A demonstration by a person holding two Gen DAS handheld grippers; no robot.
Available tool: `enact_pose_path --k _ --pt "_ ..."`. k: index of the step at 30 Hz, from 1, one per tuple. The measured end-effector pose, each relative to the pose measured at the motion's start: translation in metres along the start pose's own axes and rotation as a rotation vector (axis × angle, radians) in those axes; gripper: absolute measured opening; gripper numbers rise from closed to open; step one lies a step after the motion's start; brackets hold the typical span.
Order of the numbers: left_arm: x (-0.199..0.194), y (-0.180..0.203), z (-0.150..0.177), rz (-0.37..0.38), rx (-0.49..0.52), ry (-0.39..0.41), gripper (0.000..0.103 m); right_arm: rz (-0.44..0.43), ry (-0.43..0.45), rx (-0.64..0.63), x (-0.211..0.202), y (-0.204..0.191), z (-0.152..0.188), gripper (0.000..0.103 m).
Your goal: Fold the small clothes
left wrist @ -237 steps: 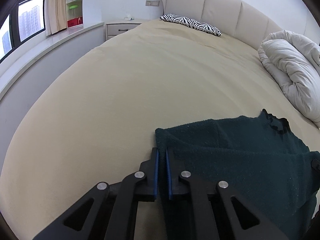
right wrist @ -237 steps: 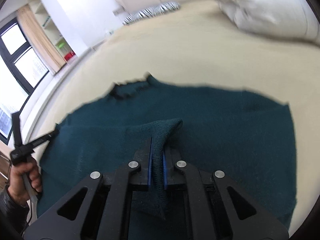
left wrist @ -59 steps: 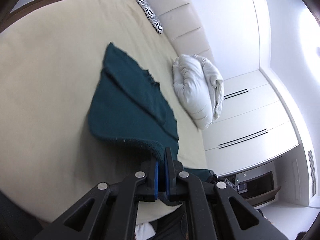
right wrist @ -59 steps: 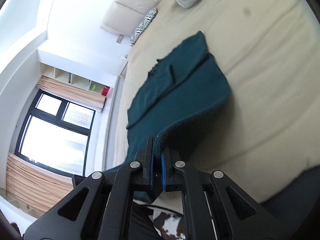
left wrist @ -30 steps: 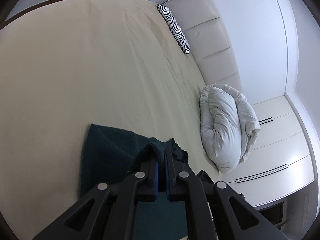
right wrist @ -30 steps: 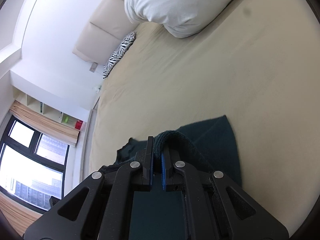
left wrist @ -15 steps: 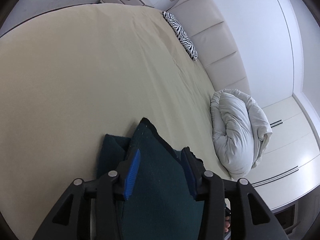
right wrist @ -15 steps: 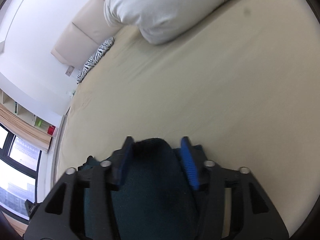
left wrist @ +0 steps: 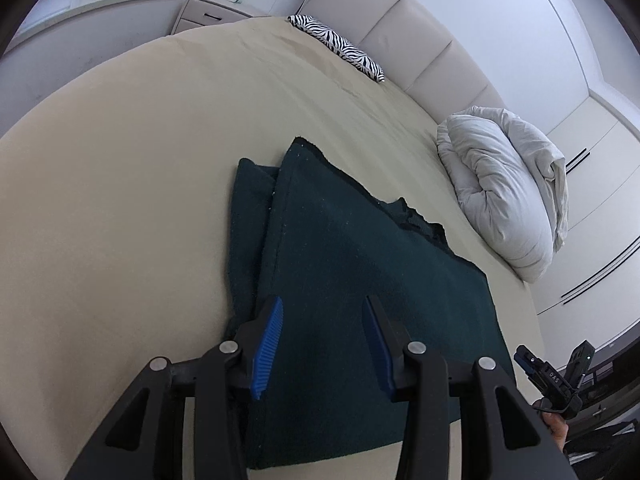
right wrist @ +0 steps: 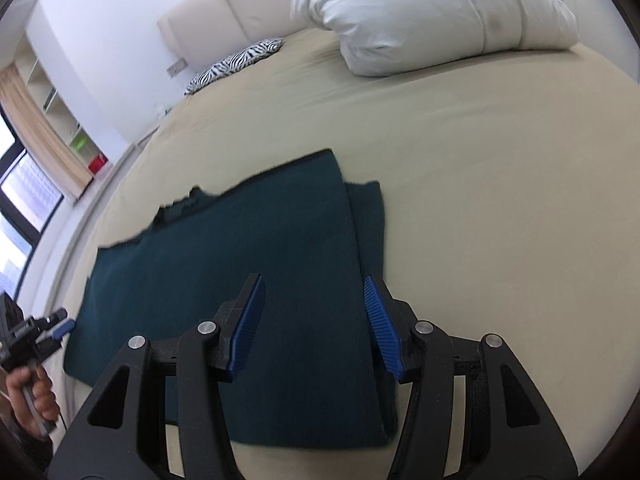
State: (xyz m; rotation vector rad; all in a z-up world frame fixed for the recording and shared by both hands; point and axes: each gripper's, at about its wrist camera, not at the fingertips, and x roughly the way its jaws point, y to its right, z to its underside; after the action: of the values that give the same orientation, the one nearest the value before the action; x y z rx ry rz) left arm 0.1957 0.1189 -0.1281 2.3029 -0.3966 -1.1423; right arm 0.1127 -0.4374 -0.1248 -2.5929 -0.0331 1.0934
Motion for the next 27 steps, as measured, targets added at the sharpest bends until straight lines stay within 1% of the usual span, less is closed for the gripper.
enact_pose_path --k 4,9,12,15,17,20,21,22,24,25,27 --pt "-0.014 0.005 0.013 -0.037 0.049 0.032 0.045 0.034 0.002 -0.019 -0.011 0.005 0.013 0.051" --pt "-0.015 0.009 0.028 -0.103 0.111 0.029 0.044 0.048 -0.013 -0.005 -0.015 0.014 0.023 0.051" --pt "-0.017 0.003 0.029 -0.125 0.089 0.049 0.044 0.061 -0.02 -0.002 -0.014 0.017 0.027 0.051" --pt "-0.018 -0.006 0.026 -0.126 0.056 0.059 0.043 0.073 -0.017 -0.001 -0.015 0.018 0.027 0.051" --pt "-0.017 -0.007 0.025 -0.125 0.061 0.052 0.043 0.086 -0.015 -0.004 -0.016 0.019 0.028 0.051" --pt "-0.016 -0.002 0.028 -0.124 0.094 0.056 0.042 0.079 -0.023 -0.003 -0.016 0.019 0.029 0.051" --pt "-0.015 0.0 0.028 -0.129 0.107 0.058 0.038 0.075 -0.028 -0.004 -0.015 0.018 0.029 0.051" --pt "-0.015 0.002 0.029 -0.136 0.115 0.056 0.024 0.072 -0.036 -0.012 -0.013 0.017 0.03 0.051" --pt "-0.012 0.004 0.03 -0.158 0.13 0.046 0.014 0.073 -0.045 -0.033 -0.01 0.013 0.032 0.051" --pt "-0.012 0.004 0.031 -0.163 0.133 0.043 0.01 0.075 -0.052 -0.047 -0.009 0.01 0.033 0.051" --pt "-0.012 0.003 0.031 -0.172 0.138 0.037 0.008 0.082 -0.058 -0.063 -0.007 0.007 0.035 0.049"
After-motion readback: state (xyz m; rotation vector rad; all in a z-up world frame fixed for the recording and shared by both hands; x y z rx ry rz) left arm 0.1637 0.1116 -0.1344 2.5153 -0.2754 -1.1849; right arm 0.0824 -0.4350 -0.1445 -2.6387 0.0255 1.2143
